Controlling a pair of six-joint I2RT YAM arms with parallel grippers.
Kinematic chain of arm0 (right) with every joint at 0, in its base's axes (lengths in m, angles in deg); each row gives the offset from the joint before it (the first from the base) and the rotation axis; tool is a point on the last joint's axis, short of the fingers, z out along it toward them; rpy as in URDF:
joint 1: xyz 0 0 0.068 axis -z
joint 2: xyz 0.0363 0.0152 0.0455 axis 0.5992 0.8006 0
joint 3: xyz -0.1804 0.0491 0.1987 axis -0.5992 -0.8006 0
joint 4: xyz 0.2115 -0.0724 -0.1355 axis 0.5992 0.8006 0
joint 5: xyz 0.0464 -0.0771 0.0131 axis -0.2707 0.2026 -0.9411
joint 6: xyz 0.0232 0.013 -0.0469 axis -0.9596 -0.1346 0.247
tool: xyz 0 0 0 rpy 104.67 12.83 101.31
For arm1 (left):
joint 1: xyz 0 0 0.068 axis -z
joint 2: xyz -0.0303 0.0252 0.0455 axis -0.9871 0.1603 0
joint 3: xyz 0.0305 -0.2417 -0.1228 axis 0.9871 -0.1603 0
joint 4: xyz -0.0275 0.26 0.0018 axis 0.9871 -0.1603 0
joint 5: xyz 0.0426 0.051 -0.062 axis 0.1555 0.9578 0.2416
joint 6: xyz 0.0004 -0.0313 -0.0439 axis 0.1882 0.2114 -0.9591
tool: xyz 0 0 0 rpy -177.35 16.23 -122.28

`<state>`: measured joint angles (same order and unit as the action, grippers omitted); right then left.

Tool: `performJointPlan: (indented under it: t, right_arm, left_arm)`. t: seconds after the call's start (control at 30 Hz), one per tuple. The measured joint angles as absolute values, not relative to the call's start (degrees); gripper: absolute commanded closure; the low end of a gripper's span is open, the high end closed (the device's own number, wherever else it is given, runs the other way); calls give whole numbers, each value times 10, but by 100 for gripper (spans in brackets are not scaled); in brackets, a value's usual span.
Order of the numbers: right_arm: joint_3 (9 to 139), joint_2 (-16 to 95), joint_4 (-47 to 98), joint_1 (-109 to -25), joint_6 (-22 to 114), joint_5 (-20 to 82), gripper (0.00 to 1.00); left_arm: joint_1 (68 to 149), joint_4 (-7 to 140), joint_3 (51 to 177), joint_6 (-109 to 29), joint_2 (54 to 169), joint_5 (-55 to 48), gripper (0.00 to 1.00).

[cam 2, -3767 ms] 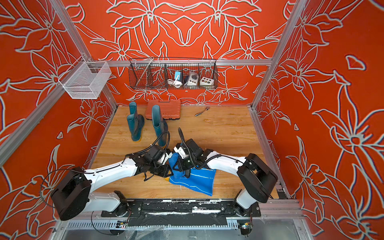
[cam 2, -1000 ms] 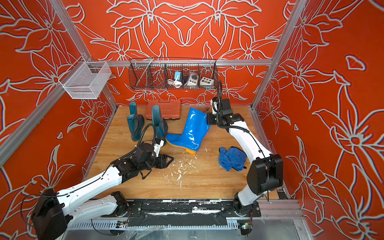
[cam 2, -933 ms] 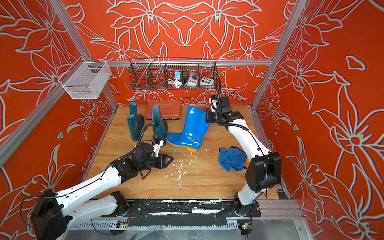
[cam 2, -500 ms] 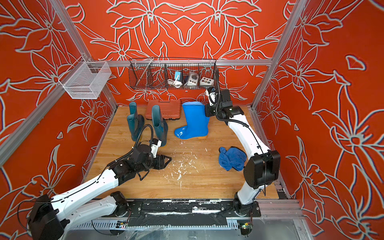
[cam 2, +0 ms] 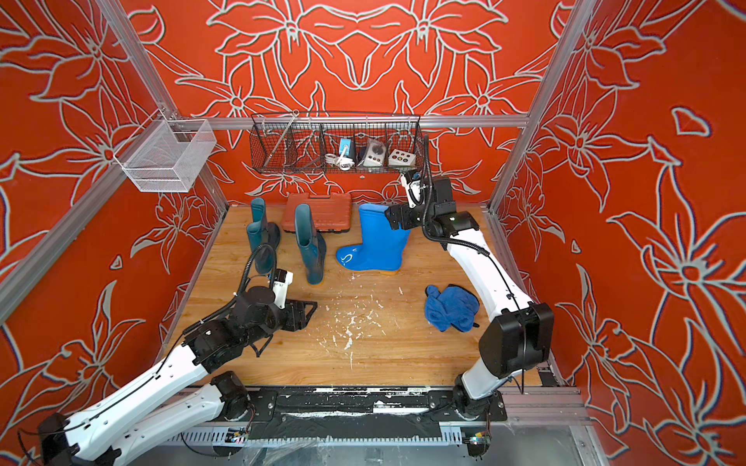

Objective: Wipe the rubber boots with a cloth
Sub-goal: Move the rubber boot to the center of the board, then reset both arms

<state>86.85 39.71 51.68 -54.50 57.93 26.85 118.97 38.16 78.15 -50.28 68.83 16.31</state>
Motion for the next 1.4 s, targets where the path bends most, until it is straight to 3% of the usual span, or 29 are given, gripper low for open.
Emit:
performJointPlan:
  t: [0.1, 0.2, 0.47, 0.73, 0.9, 1.07, 1.4]
  right_arm:
    - [853, 353, 512, -545, 579, 294, 1]
    - [797, 294, 491, -545, 580, 333, 1]
    - [547, 169, 416, -505, 565, 580, 1]
    - [244, 131, 224, -462, 625, 627, 2]
    - [205, 166, 88, -462, 636, 625, 2]
    - [157, 256, -81, -460, 650, 614, 2]
    - [145, 331, -201, -420, 634, 596, 2]
  left_arm:
    - [1179, 354, 801, -473, 658, 229, 1]
    - [1159, 331, 804, -458, 637, 294, 1]
    - [1144, 357, 712, -334, 559, 407, 1]
    - [1097, 512, 611, -191, 493, 455, 1]
    - [965, 550, 547, -212, 514, 410, 1]
    - [808, 673, 535, -239, 651, 271, 1]
    - [785, 915, 519, -207, 884, 77, 1]
